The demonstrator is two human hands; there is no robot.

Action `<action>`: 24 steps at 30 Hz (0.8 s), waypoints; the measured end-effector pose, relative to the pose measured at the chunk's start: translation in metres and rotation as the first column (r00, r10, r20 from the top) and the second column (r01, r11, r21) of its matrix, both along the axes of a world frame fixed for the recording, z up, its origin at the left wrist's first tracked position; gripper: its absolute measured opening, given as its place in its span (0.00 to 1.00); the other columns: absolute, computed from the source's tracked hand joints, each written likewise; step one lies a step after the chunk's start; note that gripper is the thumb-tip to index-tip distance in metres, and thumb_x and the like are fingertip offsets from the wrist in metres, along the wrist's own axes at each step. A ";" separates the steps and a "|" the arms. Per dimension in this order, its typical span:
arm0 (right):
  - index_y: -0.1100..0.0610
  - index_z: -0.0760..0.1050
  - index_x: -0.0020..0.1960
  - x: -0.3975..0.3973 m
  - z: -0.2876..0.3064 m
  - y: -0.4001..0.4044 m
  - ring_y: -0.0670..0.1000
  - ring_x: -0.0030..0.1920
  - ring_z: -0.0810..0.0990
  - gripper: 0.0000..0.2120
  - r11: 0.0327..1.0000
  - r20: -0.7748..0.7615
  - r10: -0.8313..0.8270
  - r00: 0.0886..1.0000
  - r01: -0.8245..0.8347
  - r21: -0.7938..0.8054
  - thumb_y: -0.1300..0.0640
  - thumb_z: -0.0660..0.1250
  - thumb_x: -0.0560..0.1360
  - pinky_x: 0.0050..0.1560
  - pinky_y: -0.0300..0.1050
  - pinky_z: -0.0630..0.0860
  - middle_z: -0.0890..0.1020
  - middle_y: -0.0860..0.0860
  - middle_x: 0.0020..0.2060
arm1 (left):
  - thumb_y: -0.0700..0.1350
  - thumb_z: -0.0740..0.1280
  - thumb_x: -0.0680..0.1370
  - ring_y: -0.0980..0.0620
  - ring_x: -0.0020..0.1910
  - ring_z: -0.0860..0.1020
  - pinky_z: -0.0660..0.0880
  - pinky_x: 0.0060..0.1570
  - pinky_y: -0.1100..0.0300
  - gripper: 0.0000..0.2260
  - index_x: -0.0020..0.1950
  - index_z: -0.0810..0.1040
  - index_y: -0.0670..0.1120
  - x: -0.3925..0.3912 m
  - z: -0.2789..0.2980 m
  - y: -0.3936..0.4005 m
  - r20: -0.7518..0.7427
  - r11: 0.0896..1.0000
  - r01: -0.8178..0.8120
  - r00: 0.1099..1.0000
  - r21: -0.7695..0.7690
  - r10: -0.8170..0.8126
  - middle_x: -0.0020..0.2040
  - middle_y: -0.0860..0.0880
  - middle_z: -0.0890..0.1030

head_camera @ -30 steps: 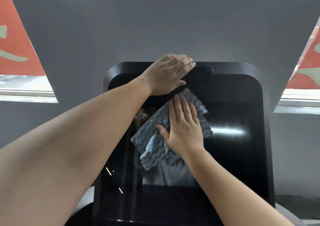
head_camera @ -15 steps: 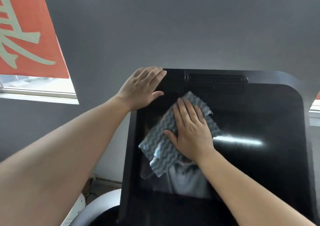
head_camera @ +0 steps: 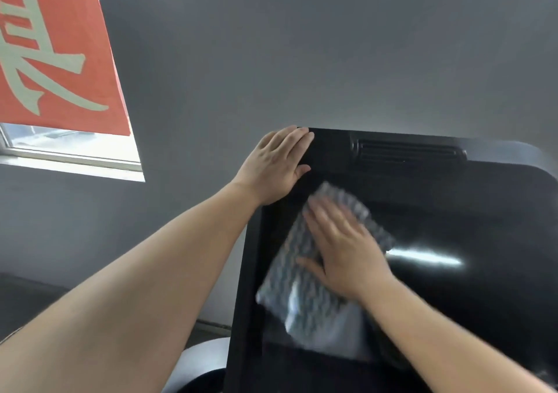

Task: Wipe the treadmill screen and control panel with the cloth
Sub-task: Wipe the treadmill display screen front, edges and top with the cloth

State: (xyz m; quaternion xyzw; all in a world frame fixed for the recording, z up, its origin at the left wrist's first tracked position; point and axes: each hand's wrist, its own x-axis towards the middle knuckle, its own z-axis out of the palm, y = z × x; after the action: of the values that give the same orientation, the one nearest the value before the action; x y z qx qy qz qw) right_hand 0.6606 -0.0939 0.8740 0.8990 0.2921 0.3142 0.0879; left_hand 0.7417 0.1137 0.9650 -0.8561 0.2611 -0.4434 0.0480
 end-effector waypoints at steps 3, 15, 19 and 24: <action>0.62 0.53 0.80 0.017 0.024 0.024 0.56 0.81 0.50 0.42 0.978 -0.016 -0.150 0.988 0.151 0.144 0.32 0.45 0.80 0.79 0.56 0.51 0.55 0.59 0.80 | 0.56 0.53 0.82 0.42 0.75 0.64 0.60 0.74 0.48 0.29 0.77 0.63 0.40 0.000 0.000 0.000 -0.014 1.000 -0.009 1.000 0.009 0.010 0.75 0.42 0.68; 0.60 0.59 0.79 -0.027 -0.037 0.009 0.56 0.80 0.53 0.40 1.000 0.017 0.006 1.000 -0.005 -0.011 0.31 0.50 0.80 0.78 0.56 0.52 0.57 0.57 0.80 | 0.55 0.50 0.82 0.43 0.76 0.62 0.59 0.75 0.47 0.28 0.78 0.62 0.41 0.000 0.000 0.001 -0.036 0.999 -0.034 0.999 0.018 0.035 0.76 0.43 0.67; 0.62 0.54 0.80 0.016 0.026 0.039 0.57 0.81 0.49 0.41 0.968 -0.014 -0.178 0.984 0.178 0.176 0.33 0.44 0.80 0.79 0.57 0.48 0.56 0.59 0.80 | 0.52 0.54 0.82 0.42 0.74 0.66 0.62 0.74 0.47 0.26 0.76 0.66 0.40 0.001 -0.002 0.000 -0.002 0.999 0.027 1.000 -0.040 -0.028 0.74 0.43 0.70; 0.60 0.62 0.78 -0.061 -0.079 0.039 0.59 0.80 0.55 0.36 0.996 -0.015 0.090 0.996 -0.090 -0.001 0.37 0.56 0.79 0.78 0.57 0.50 0.61 0.57 0.79 | 0.51 0.55 0.83 0.42 0.74 0.67 0.62 0.74 0.47 0.24 0.76 0.67 0.40 0.004 -0.003 0.001 0.008 0.998 0.034 0.999 -0.045 -0.034 0.74 0.43 0.71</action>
State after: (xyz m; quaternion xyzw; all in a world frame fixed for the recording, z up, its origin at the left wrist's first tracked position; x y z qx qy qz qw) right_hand 0.5995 -0.0554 0.7953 0.8873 0.3332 0.3107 0.0721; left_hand 0.7452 0.1147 0.9620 -0.8509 0.2653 -0.4529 0.0219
